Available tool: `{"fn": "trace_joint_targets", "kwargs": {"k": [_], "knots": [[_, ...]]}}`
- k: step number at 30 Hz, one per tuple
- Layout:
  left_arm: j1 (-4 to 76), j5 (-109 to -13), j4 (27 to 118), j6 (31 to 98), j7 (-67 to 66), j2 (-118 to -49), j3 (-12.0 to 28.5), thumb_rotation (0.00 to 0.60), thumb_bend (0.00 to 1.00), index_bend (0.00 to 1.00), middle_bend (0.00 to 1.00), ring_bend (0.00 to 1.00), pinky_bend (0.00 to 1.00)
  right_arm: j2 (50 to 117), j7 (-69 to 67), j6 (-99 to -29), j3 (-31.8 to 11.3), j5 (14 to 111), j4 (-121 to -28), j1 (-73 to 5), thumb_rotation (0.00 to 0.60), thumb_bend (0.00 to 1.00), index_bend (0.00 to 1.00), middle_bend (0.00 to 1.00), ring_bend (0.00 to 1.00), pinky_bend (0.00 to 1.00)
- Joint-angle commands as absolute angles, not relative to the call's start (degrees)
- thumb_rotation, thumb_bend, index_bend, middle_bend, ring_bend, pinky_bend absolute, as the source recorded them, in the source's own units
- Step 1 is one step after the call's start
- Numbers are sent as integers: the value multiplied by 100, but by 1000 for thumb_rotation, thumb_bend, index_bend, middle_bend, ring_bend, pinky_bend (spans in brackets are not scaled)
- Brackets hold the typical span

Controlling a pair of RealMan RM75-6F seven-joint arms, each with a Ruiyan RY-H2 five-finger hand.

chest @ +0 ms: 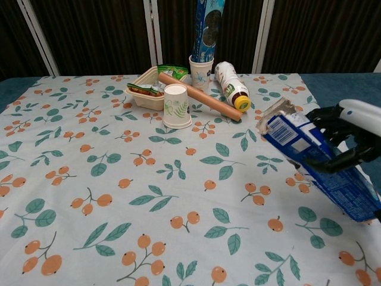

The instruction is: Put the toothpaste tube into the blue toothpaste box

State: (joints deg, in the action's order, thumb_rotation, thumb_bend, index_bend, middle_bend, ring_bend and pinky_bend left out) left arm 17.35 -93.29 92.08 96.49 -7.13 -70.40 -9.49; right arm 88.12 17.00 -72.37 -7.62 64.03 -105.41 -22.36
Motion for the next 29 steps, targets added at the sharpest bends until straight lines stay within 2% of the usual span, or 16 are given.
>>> {"fn": "trace_joint_targets", "kwargs": {"k": [1, 3, 5, 8, 11, 14, 18, 22, 25, 29], "knots": [[1587, -9252, 8975, 9550, -419, -7132, -1002, 600, 0, 134, 137, 168, 279, 9270, 2165, -7239, -686, 6181, -10165, -2381, 600, 366, 321, 467, 401, 367], [1557, -9224, 8936, 9476, -315, -7168, -971, 600, 0, 119, 122, 151, 258, 9481, 2425, -7224, -642, 6153, -9982, -2449, 600, 366, 189, 387, 291, 332], [1531, -9198, 8937, 9404, -254, -7184, -944, 600, 0, 111, 116, 150, 255, 9642, 2592, -7162, -617, 6092, -9929, -2506, 600, 363, 31, 223, 118, 232], [1500, -9180, 8947, 9336, -230, -7186, -912, 600, 0, 108, 112, 150, 255, 9767, 2692, -7128, -648, 6073, -10003, -2565, 600, 357, 0, 121, 13, 156], [1456, -9157, 8956, 9294, -247, -7173, -861, 600, 0, 108, 108, 150, 255, 9732, 2780, -7218, -688, 6249, -10179, -2600, 600, 355, 0, 108, 3, 151], [1410, -9133, 8982, 9253, -257, -7150, -822, 600, 0, 107, 105, 150, 255, 9421, 2847, -7379, -692, 6496, -10389, -2560, 600, 355, 0, 109, 3, 150], [1354, -9121, 9006, 9232, -292, -7107, -764, 600, 0, 105, 97, 150, 255, 8622, 2786, -7599, -575, 6770, -10677, -2346, 600, 355, 0, 108, 3, 143], [1239, -9050, 9049, 9264, -491, -7052, -701, 600, 0, 103, 80, 139, 239, 7469, 2464, -7902, -114, 7290, -10709, -1895, 600, 355, 0, 109, 3, 120], [1140, -8982, 9116, 9282, -701, -7016, -693, 600, 0, 86, 43, 88, 185, 6951, 2178, -8219, 250, 7818, -10428, -1575, 600, 355, 0, 85, 1, 85], [1012, -8939, 9280, 9215, -1084, -6902, -760, 600, 0, 10, 0, 3, 32, 6514, 1746, -8781, 649, 8537, -9744, -1136, 600, 355, 0, 2, 0, 1]]}}
